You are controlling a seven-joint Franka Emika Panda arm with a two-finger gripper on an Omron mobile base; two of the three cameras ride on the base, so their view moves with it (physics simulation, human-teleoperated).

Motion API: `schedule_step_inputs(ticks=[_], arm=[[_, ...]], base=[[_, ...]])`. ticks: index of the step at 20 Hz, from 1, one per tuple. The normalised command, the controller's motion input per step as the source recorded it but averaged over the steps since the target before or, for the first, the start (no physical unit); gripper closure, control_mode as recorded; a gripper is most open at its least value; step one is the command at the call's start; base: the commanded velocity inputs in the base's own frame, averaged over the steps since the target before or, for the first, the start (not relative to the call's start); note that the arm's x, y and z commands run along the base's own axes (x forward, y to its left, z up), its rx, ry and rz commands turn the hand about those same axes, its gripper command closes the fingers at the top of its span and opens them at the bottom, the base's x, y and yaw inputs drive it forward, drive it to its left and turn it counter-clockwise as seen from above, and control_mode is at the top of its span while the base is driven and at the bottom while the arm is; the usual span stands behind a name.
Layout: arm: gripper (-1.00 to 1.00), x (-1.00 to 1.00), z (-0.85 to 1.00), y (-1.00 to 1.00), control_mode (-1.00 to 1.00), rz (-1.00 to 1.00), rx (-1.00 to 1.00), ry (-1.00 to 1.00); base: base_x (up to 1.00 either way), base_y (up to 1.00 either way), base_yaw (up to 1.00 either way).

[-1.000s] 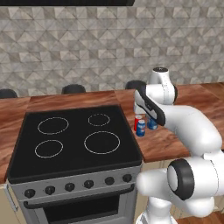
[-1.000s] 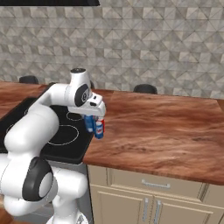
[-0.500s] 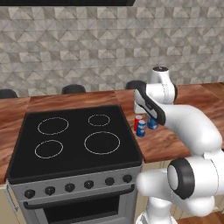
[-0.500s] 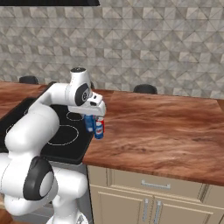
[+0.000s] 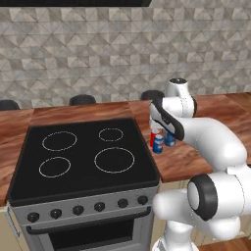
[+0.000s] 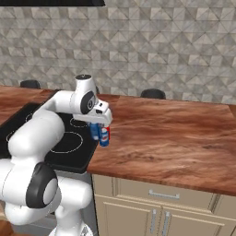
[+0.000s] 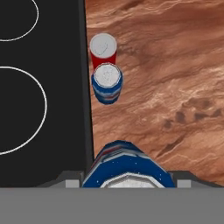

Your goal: Four empty soda cans are scattered around the kitchen. Gather all the cans and cluster them next to the stove for recycling.

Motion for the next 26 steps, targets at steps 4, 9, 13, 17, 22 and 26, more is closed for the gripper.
schedule_step_inputs(ticks=[4, 9, 13, 17, 22, 26], arm=[[1.0, 0.0, -0.57, 0.0, -1.0, 0.0, 0.02, -0.07], [1.0, 0.01, -0.24, 0.0, -1.0, 0.0, 0.02, -0.04], [1.0, 0.06, -0.23, 0.0, -1.0, 0.0, 0.0, -0.03], [1.0, 0.12, -0.24, 0.02, -1.0, 0.0, 0.0, 0.0], [1.0, 0.17, -0.18, 0.0, -1.0, 0.0, 0.01, 0.0], [1.0, 0.13, -0.13, 0.0, -1.0, 0.0, 0.02, 0.0]], base=[[0.0, 0.0, 0.0], [0.0, 0.0, 0.0], [0.0, 0.0, 0.0], [0.0, 0.0, 0.0], [0.0, 0.0, 0.0], [0.0, 0.0, 0.0]])
